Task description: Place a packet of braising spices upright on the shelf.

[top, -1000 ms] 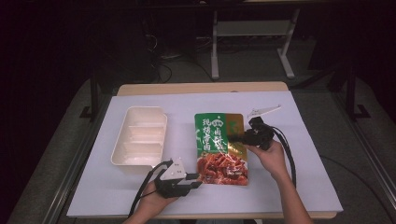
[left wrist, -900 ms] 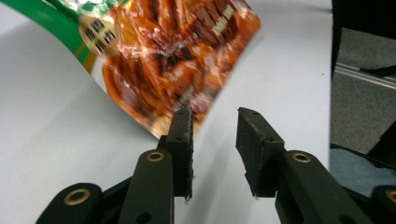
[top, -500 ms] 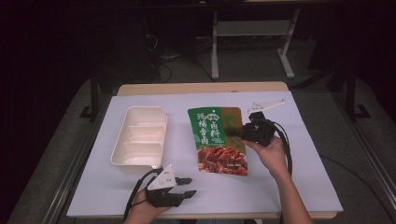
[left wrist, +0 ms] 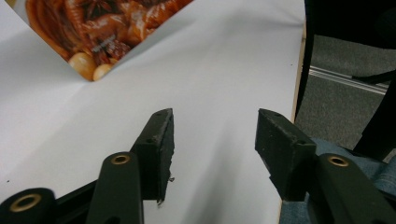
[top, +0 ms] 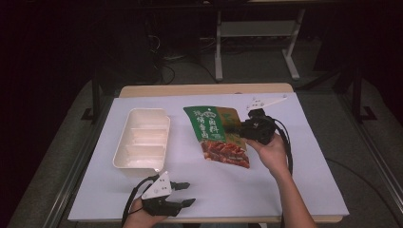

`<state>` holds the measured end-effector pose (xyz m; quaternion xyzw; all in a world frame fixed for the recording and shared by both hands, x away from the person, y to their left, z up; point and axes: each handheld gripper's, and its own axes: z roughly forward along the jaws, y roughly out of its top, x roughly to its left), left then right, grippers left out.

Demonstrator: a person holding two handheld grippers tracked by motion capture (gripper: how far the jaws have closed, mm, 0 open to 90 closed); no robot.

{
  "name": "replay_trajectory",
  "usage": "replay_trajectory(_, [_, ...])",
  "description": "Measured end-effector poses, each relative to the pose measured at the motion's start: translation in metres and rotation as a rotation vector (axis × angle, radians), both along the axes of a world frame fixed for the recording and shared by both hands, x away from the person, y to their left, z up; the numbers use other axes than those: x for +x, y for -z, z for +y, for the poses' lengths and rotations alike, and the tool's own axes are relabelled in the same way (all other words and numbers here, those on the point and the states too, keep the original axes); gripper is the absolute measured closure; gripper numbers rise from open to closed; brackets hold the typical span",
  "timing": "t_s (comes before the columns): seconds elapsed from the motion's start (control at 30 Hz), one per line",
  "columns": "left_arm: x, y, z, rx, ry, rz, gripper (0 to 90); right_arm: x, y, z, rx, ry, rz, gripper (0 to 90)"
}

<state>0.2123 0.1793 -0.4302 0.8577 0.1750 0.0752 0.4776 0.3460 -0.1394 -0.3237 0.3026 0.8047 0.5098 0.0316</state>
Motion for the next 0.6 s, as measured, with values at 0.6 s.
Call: replay_trajectory(0.6, [-0.005, 0.000, 0.003, -0.006, 0.007, -0.019, 28.2, 0.001, -0.019, 0.020, 0.026, -0.010, -0.041, 89.3])
